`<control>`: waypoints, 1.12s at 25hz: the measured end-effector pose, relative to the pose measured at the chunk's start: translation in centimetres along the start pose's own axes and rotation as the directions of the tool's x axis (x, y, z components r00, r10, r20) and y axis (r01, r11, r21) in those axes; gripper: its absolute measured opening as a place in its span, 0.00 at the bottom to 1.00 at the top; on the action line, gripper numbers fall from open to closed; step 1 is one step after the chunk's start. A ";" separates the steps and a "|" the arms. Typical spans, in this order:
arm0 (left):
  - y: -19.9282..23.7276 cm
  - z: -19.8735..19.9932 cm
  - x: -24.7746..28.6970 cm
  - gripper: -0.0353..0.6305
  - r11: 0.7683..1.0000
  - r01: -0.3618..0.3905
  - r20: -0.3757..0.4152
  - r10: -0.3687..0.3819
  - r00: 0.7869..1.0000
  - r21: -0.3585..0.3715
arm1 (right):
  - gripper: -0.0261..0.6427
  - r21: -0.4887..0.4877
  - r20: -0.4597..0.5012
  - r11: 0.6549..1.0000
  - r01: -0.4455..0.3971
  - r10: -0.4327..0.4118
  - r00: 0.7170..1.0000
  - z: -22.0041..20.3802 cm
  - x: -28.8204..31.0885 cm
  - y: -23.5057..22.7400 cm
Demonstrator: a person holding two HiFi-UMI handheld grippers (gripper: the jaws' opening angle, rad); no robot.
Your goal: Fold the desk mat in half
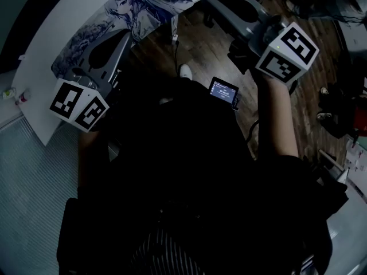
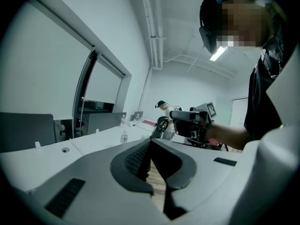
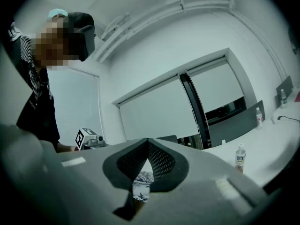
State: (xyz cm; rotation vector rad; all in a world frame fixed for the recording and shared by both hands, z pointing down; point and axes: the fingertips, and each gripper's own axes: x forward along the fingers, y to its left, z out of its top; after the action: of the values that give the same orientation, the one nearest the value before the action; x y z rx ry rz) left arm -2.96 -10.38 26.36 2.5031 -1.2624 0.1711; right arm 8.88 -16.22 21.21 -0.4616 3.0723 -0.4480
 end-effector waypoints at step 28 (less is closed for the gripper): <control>2.5 2.0 10.8 0.06 0.997 -0.018 -0.061 0.013 0.998 -0.071 | 0.05 0.080 0.002 0.996 -0.046 0.046 0.999 -0.6 -0.4 -13.1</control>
State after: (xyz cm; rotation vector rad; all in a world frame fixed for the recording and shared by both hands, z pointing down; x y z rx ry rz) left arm 1.48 -20.66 27.82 2.4094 -1.2420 0.2005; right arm 13.03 -27.93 25.39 -0.3882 3.0439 -0.5677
